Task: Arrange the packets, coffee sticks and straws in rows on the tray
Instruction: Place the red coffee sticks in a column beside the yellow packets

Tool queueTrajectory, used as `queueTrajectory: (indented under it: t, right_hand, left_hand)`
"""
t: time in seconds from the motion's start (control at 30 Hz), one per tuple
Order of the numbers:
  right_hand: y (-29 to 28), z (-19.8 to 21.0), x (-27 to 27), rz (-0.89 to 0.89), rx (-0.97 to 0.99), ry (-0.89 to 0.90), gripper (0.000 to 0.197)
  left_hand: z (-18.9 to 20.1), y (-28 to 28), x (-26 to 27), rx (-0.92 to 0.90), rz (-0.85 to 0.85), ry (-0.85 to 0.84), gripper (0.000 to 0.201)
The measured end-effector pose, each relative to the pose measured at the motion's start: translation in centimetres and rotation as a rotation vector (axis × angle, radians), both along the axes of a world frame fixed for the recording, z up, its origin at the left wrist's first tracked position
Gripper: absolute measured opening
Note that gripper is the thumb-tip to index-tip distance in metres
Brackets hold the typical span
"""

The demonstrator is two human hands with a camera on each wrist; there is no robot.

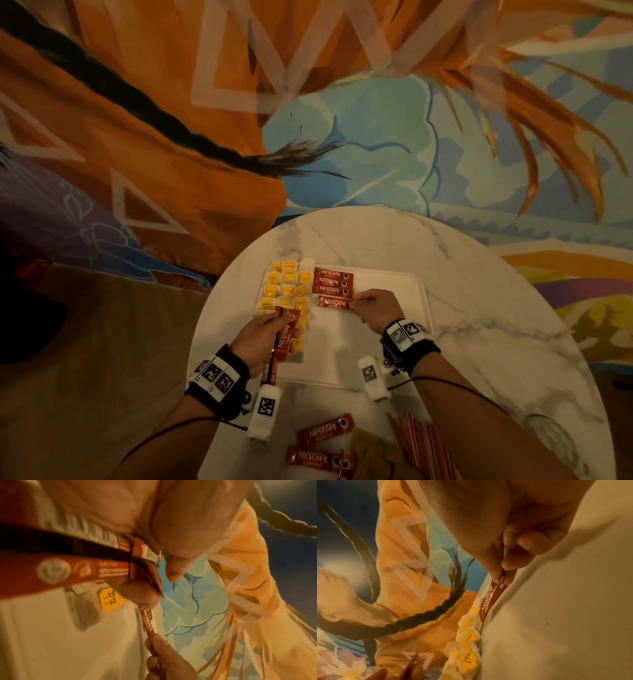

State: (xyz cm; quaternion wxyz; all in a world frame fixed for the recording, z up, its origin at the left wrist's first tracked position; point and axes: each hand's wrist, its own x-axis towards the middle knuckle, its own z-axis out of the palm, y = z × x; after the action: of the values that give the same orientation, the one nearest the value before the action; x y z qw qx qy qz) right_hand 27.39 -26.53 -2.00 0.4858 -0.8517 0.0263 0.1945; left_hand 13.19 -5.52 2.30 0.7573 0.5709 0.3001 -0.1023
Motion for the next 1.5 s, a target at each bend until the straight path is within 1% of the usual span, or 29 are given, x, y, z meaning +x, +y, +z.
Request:
queueTrajectory:
  t: [0.07,0.17,0.37,0.6,0.7,0.8,0.87,0.93,0.97,1.03,1.1,1.13,1.23,1.27,1.33,1.37,1.43,1.5]
  right_hand:
    - [0.7,-0.6,0.3,0.017,-0.064,0.015,0.011]
    - [1.6,-1.1,0.8,0.044,-0.151,-0.013,0.008]
    - [2.6,-0.2,1.7,0.079,-0.306,-0.074,0.011]
    - [2.4,-0.2,2.2,0.096,-0.39,-0.094,0.015]
    - [2.2,-0.1,2.1,0.087,-0.4,-0.101,0.022]
    - [2.1,0.0,1.8,0.074,-0.354,-0.13,0.025]
    - [2.1,0.2,1.3,0.096,-0.264,-0.147,0.018]
    - [2.2,1.0,0.4,0.173,-0.13,-0.157,0.008]
    - [2.2,1.7,-0.3,0.232,-0.061,-0.16,0.007]
    - [2.2,3.1,-1.6,0.358,0.041,-0.139,0.016]
    - [2.2,4.1,-2.7,0.465,0.091,-0.115,0.023]
    - [2.2,4.2,-3.1,0.503,0.107,-0.113,0.023]
    - [2.2,4.2,-3.8,0.564,0.133,-0.095,0.01]
    - [2.2,4.2,-3.9,0.565,0.137,-0.088,0.008]
    - [2.1,4.1,-3.9,0.522,0.145,-0.097,0.014]
    - [2.1,4.1,-3.9,0.482,0.157,-0.1,0.014]
    - [1.9,4.2,-3.8,0.375,0.208,-0.083,0.008]
    - [1.7,4.0,-3.8,0.279,0.255,-0.065,0.006]
  left_hand:
    - [0.0,0.0,-0.1,-0.035,0.026,0.0,0.019]
    - [-0.2,0.0,-0.1,-0.053,0.024,0.002,0.021]
    - [-0.6,0.3,-0.3,-0.034,-0.02,0.026,0.023]
    - [-0.7,0.3,-0.5,-0.057,-0.044,0.014,0.023]
    - [-0.7,0.3,-0.5,-0.083,-0.061,0.006,0.025]
    - [-0.6,0.1,-0.6,-0.072,-0.113,-0.011,0.027]
    - [-0.6,-0.1,-0.7,-0.031,-0.153,-0.023,0.025]
    - [-0.5,-0.3,-0.6,0.017,-0.183,-0.035,0.023]
    - [-0.5,-0.4,-0.6,0.046,-0.198,-0.044,0.022]
    - [-0.5,-0.5,-0.5,0.102,-0.233,-0.065,0.019]
    - [-0.7,-0.4,-0.2,0.154,-0.259,-0.084,0.018]
    - [-0.7,-0.4,-0.1,0.174,-0.273,-0.091,0.018]
    - [-0.4,-0.5,0.1,0.207,-0.316,-0.117,0.019]
    - [-0.2,-0.5,0.2,0.219,-0.321,-0.122,0.02]
    - [0.2,-0.7,0.2,0.239,-0.306,-0.121,0.022]
    - [0.3,-0.7,0.3,0.237,-0.297,-0.119,0.022]
    - [0.2,-0.6,0.3,0.225,-0.283,-0.115,0.021]
    - [0.0,-0.3,0.2,0.225,-0.264,-0.109,0.018]
